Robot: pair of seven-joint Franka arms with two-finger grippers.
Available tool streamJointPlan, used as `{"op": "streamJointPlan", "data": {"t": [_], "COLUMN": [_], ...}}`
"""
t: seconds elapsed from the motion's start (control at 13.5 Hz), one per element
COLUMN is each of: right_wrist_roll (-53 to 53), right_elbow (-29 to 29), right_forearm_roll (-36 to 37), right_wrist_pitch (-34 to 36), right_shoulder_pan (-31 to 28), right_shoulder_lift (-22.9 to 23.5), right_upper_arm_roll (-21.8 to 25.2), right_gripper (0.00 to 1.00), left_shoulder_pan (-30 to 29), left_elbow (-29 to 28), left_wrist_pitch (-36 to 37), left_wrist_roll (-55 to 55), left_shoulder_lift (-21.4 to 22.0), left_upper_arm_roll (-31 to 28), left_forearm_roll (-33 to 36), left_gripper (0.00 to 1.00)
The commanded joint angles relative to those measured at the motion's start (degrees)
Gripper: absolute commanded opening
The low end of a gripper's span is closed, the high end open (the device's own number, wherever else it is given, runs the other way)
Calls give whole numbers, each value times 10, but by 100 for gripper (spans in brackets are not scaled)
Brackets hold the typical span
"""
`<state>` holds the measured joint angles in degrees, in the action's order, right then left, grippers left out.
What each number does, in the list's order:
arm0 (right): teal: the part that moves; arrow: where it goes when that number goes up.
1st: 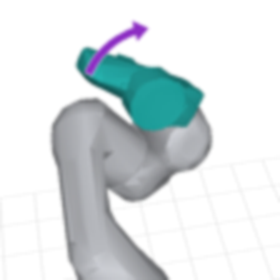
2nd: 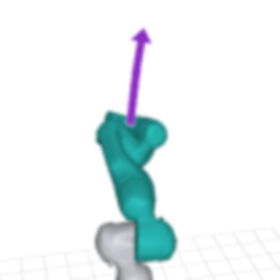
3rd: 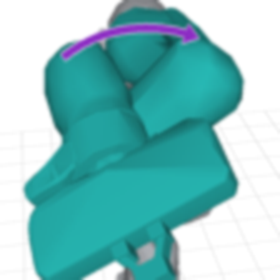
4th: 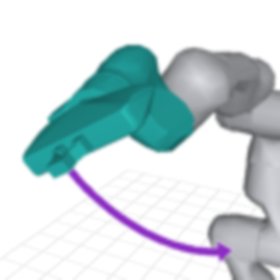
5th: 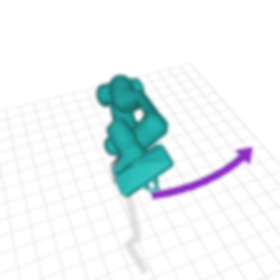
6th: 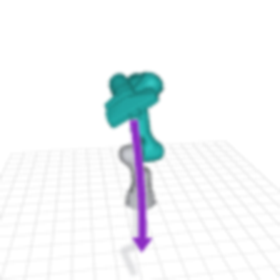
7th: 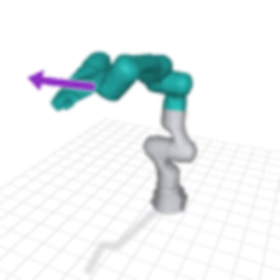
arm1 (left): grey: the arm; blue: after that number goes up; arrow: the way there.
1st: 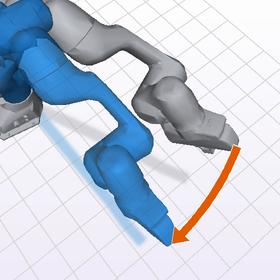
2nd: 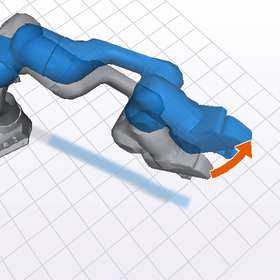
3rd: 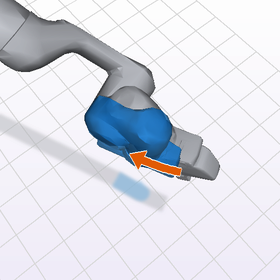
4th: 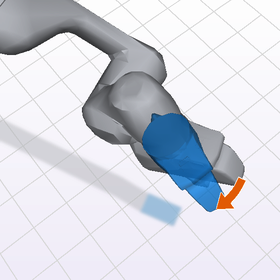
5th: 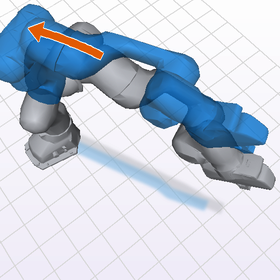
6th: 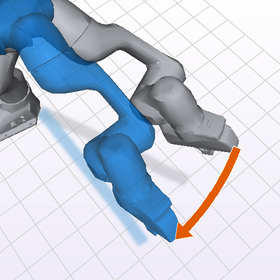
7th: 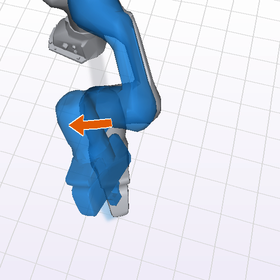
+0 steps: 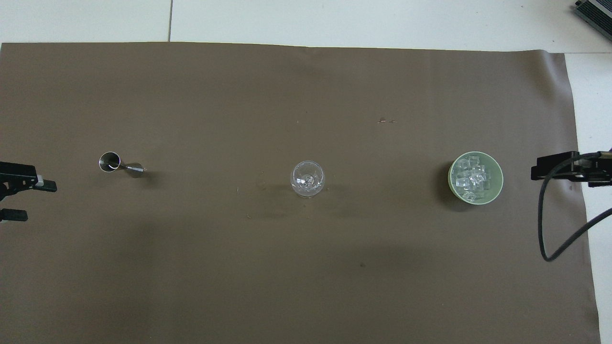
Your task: Pour wine and add ice with both arms
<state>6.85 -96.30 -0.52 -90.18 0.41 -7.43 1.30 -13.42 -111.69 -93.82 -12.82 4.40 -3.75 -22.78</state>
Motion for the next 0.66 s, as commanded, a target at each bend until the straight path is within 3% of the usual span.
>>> {"op": "streamJointPlan", "data": {"t": [0.0,0.44,0.59], "right_wrist_roll": [-12,-13,-12], "right_elbow": [-3,-4,-3], "right_forearm_roll": [3,3,3], "right_wrist_pitch": [8,8,8], "right_shoulder_pan": [-1,-1,-1], "right_shoulder_lift": [-7,-7,-7], "right_upper_arm_roll": [-1,-1,-1], "right_gripper": [100,100,100], "left_shoulder_pan": [-27,-43,-43], "left_elbow": [-40,-101,-86], "left_wrist_pitch": [-17,-22,7], "left_wrist_roll": [-57,-145,-182], "left_shoulder_lift": [11,38,29], "left_upper_arm_roll": [6,3,3], "left_forearm_roll": [-38,-110,-138], "left_gripper": [100,100,100]}}
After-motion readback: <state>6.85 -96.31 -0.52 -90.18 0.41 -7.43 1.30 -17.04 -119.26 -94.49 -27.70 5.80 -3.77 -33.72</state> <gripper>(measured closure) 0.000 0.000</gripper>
